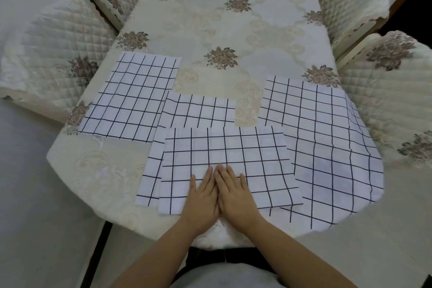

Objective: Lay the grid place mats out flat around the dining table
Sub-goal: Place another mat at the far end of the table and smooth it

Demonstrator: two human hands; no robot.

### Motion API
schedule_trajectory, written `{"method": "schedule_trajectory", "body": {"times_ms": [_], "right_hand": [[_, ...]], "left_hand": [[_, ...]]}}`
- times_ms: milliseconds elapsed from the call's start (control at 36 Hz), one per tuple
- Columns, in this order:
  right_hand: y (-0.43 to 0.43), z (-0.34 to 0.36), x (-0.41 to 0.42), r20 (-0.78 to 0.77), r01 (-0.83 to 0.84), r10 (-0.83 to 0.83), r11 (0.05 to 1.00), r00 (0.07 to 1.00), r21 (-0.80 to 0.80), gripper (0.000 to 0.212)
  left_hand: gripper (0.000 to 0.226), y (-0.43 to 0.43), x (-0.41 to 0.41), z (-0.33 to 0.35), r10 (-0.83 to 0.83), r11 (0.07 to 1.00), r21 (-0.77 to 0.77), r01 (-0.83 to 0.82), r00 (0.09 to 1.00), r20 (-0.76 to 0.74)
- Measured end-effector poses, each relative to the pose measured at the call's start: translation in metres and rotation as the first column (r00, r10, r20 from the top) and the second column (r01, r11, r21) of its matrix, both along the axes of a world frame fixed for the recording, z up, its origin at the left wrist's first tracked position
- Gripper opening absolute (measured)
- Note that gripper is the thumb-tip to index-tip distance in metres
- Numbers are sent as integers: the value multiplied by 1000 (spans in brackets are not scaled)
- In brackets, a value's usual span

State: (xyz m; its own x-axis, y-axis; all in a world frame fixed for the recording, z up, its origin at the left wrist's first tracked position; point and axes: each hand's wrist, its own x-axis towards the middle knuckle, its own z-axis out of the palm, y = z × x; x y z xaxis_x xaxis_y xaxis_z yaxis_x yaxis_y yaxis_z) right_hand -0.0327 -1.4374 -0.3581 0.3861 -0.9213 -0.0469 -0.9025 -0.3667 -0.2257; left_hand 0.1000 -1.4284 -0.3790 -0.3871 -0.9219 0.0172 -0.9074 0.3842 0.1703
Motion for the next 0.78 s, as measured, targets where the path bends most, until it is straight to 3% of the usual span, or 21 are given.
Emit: {"method": "schedule_trajectory", "body": {"times_ms": [139,333,611,694,778], "right_hand": [[3,-15,-34,6,11,-12,1000,1000,6,54],[0,-15,-79,-25,156,-156,987,987,23,55],[7,-9,-126,-128,270,-265,963,956,24,59],[6,-1,-109,-121,189,-193,981,974,-47,59],[7,9,-79,-135,-95,80,990,988,-103,51]], "left_hand": [[55,1,5,1,71,994,87,-72,997,10],[58,0,38,13,216,958,181,-221,975,49],[63,14,83,15,255,953,149,-263,964,74],[62,12,77,22,291,941,157,-301,953,79],[50,7,65,30,345,921,165,-351,936,69]]}}
